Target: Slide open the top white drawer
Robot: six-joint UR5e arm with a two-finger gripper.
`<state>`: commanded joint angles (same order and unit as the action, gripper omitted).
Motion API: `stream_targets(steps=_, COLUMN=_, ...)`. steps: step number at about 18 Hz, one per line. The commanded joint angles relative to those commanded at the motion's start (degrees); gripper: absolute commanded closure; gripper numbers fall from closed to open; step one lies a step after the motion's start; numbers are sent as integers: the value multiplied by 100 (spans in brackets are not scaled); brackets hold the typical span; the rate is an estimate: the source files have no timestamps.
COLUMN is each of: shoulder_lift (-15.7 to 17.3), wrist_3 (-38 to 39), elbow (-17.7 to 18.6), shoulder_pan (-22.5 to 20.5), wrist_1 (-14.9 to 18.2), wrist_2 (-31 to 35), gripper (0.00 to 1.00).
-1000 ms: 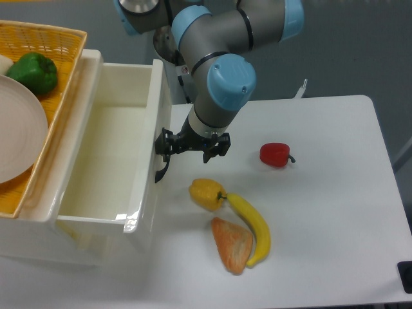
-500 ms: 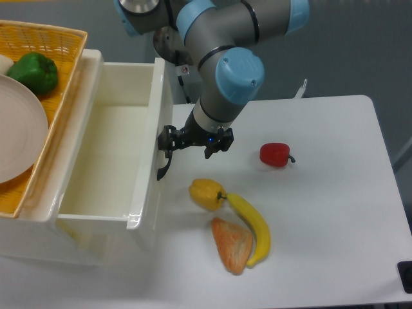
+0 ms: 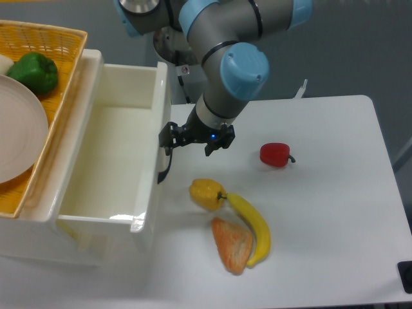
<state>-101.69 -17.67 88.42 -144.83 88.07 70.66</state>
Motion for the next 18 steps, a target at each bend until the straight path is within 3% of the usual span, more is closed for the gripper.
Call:
stream_targets(steps=5, shoulder_lift=-9, wrist_3=-200, elbow=-167, shoulder_pan=-457, wrist_1=-70, wrist_2=35, gripper=0)
stream_targets(steps=8, shoulder_lift=9, wrist_3=-1393, elbow=-132, shoulder_pan=-616, wrist_1=-70, wrist_2=315, gripper=0)
stream_targets(steps=13, shoulder_lift=-26, wrist_3=-3047, elbow=-132, shoulder_pan=-774, wrist_1=-70, wrist_2=1501, gripper=0)
stream_targets(steps=18, shoulder_lift=-97, wrist_3=-3498, elbow=-123, shoulder_pan=-1047, wrist_1=-421, wrist_2=1617, gripper=0)
